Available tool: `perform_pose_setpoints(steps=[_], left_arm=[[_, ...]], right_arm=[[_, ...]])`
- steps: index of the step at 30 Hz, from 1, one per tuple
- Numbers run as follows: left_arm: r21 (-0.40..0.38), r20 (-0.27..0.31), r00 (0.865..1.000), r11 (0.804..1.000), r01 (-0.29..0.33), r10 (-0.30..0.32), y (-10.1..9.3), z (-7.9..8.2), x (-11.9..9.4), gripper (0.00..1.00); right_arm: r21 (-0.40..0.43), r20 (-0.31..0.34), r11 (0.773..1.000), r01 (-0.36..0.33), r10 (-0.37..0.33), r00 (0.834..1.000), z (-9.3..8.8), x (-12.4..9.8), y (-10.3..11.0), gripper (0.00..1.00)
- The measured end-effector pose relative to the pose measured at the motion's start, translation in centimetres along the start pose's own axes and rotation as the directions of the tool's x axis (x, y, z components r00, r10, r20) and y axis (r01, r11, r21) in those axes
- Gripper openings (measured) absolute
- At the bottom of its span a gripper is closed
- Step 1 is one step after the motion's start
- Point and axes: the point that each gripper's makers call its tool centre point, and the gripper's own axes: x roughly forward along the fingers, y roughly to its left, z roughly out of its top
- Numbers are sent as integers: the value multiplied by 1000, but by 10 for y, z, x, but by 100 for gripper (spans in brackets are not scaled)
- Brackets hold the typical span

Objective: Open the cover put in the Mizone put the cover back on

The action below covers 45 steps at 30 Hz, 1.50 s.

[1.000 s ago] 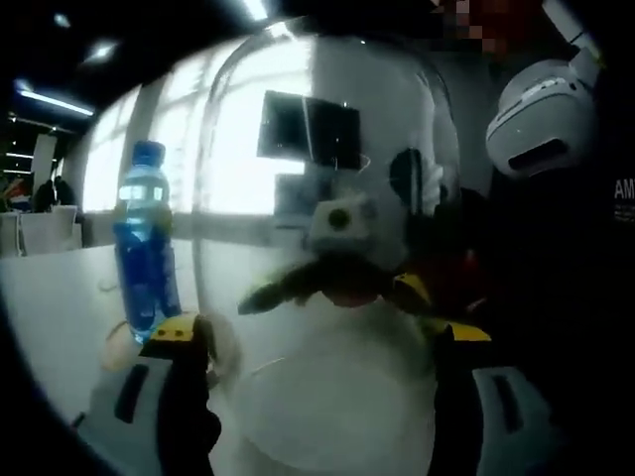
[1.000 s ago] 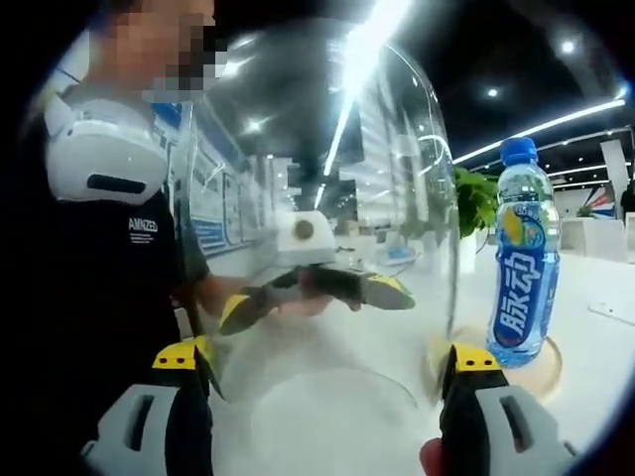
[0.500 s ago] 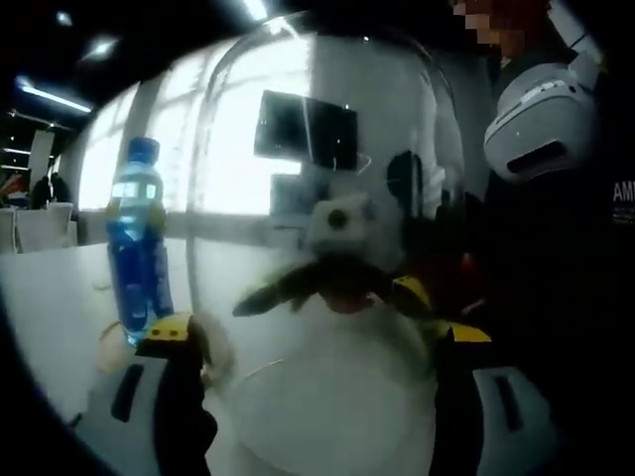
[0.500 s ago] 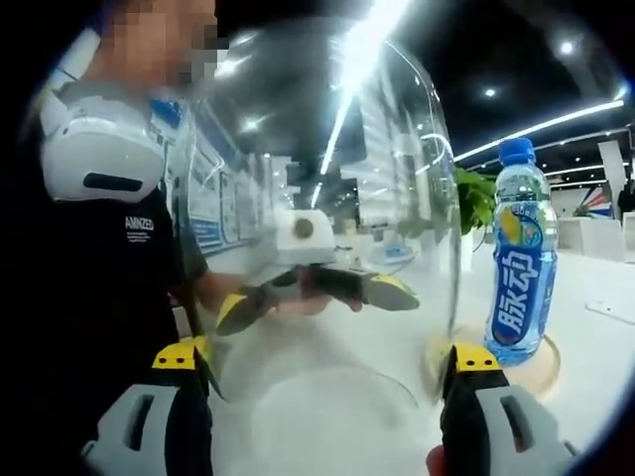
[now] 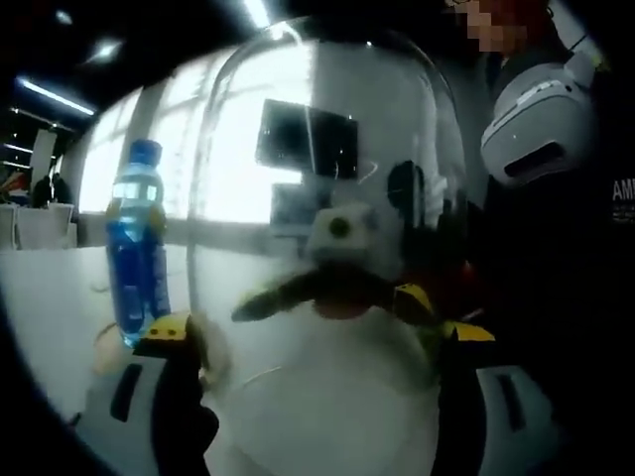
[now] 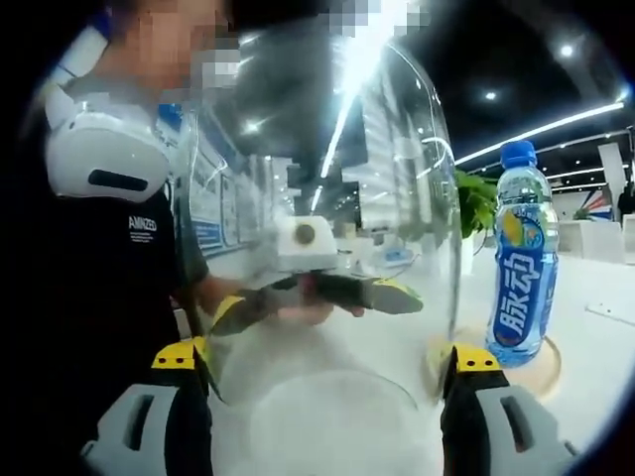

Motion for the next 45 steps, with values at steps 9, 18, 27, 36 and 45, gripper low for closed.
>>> perform_pose_setpoints(steps=[9, 18, 27, 36, 45], left_arm=[[5, -22, 1000, 1000, -9, 9, 1, 0, 1, 86], [9, -34, 999, 1000, -19, 19, 1, 0, 3, 86], [-1, -42, 999, 1000, -23, 23, 0, 7, 2, 86], [-16, -23, 999, 999, -34, 34, -5, 19, 4, 86], [26, -29, 999, 999, -42, 43, -13, 50, 9, 86]], right_arm=[[2, -18, 1000, 5, -5, 1000, 0, 1, 0, 90], [3, -4, 1000, 5, -5, 1000, 1, 1, -2, 90], [24, 14, 1000, -3, 2, 1000, 5, 2, -2, 90], [26, 32, 1000, 1, -2, 999, 24, -3, 6, 90], [-15, 31, 1000, -4, 4, 1000, 53, -11, 13, 90]])
